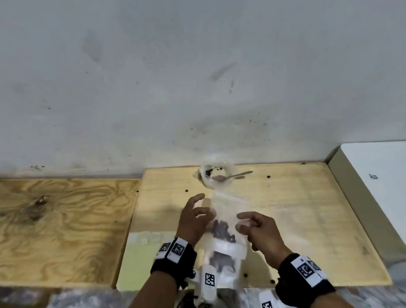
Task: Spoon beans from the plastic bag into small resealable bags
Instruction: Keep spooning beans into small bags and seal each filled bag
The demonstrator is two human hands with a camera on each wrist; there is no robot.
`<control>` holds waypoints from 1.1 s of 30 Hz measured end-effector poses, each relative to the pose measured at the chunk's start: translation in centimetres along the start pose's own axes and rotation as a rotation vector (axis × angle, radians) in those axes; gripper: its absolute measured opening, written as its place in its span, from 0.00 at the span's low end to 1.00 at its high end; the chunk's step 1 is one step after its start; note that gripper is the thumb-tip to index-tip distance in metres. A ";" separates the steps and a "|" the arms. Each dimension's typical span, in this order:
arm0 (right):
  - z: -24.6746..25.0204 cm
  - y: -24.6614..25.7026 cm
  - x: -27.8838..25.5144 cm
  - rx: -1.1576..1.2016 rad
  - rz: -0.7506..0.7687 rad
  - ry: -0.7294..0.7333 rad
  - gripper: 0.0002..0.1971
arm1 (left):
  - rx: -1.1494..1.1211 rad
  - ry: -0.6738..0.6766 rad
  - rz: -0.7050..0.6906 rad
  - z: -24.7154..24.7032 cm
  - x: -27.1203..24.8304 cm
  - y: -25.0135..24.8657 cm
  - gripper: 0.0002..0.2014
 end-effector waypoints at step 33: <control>11.3 -9.7 3.3 -0.471 -0.228 -0.251 0.09 | 0.349 0.323 0.213 -9.6 3.1 8.4 0.04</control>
Point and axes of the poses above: each hand's wrist, its own x-axis towards the middle knuckle, its own z-axis out of the back of the hand, y = z × x, the point moved 10 cm from there along x, towards the middle knuckle, and after that the axes turned 6 degrees about -x, right-handed, at the moved point
